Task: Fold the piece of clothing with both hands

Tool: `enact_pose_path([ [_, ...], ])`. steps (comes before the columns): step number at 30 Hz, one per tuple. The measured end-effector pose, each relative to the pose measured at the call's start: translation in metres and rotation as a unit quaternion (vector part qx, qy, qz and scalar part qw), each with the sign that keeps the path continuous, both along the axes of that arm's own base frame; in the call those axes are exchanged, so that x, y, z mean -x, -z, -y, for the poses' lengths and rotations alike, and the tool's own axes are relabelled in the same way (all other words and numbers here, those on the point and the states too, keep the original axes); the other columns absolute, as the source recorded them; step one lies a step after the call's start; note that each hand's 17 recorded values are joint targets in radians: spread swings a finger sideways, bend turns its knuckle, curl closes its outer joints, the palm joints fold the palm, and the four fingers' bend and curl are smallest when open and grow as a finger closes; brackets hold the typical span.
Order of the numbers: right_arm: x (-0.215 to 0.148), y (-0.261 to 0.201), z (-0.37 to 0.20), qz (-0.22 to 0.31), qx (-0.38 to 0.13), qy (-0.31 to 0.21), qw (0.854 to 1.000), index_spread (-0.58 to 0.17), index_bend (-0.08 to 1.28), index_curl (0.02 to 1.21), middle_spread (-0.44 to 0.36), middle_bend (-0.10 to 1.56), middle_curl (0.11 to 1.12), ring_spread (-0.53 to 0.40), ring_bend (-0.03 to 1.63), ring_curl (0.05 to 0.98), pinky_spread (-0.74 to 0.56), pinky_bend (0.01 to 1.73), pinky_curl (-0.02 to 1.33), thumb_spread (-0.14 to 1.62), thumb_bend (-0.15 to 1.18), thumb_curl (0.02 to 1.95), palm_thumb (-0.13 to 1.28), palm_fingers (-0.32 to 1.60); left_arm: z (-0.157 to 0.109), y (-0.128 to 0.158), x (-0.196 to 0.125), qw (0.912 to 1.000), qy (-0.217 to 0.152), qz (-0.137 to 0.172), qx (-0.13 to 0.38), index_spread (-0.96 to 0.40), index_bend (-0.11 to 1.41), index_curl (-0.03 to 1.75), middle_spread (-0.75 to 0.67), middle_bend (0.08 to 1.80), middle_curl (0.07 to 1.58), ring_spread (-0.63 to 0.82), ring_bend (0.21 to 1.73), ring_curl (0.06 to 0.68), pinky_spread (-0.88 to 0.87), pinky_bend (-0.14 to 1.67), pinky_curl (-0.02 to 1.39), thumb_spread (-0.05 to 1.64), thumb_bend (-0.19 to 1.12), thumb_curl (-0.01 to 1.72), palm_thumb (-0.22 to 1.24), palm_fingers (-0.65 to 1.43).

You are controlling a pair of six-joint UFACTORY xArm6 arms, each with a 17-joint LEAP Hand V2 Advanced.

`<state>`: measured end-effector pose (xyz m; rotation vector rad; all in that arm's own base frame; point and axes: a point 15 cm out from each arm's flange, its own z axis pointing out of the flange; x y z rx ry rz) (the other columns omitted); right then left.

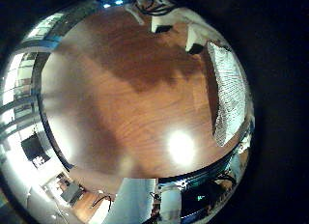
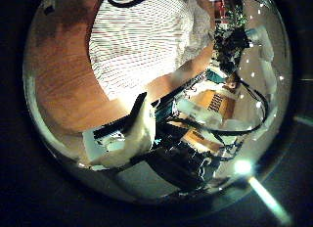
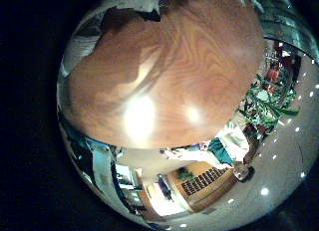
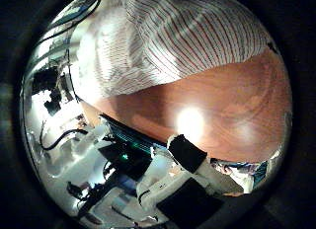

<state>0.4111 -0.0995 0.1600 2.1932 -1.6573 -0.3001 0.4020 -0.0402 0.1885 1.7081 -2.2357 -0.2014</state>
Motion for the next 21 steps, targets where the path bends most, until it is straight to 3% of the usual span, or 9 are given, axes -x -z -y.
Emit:
enact_pose_path([
  [9, -0.005, 0.003, 0.003, 0.006, 0.001, 0.0, 1.0, -0.42, 0.17, 0.31, -0.1, 0.26, 0.36, -0.02, 0.63, 0.272, 0.35, 0.61, 0.38, 1.03, -0.02, 0.4, 0.69, 0.26, 0.003, -0.001, 0.002, 1.0, 0.003, -0.005, 0.001, -0.08, 0.19, 0.41, 0.16, 0.18, 0.31, 0.28, 0.61, 0.23, 0.39, 0.31, 0.34, 1.25, -0.02, 0.31, 0.28, 0.18],
  [16, -0.005, 0.005, 0.007, 0.004, 0.004, 0.007, 1.0, -0.408, 0.19, 0.32, -0.123, 0.32, 0.38, -0.162, 0.75, 0.294, 0.15, 0.58, 0.34, 1.02, -0.02, 0.42, 0.75, 0.46, 0.01, 0.0, 0.007, 0.9999, 0.01, -0.013, 0.001, -0.09, 0.2, 0.43, 0.15, 0.17, 0.31, 0.28, 0.6, 0.226, 0.38, 0.29, 0.34, 1.25, -0.02, 0.3, 0.27, 0.2],
  [21, -0.003, 0.013, 0.011, -0.006, 0.011, 0.01, 1.0, -0.403, 0.18, 0.33, -0.148, 0.35, 0.4, -0.24, 0.85, 0.319, -0.03, 0.66, 0.35, 1.02, -0.02, 0.43, 0.77, 0.61, 0.012, 0.0, 0.009, 0.9998, 0.011, -0.016, 0.002, -0.08, 0.19, 0.43, 0.14, 0.17, 0.31, 0.27, 0.61, 0.227, 0.37, 0.29, 0.34, 1.26, -0.02, 0.3, 0.27, 0.2],
])
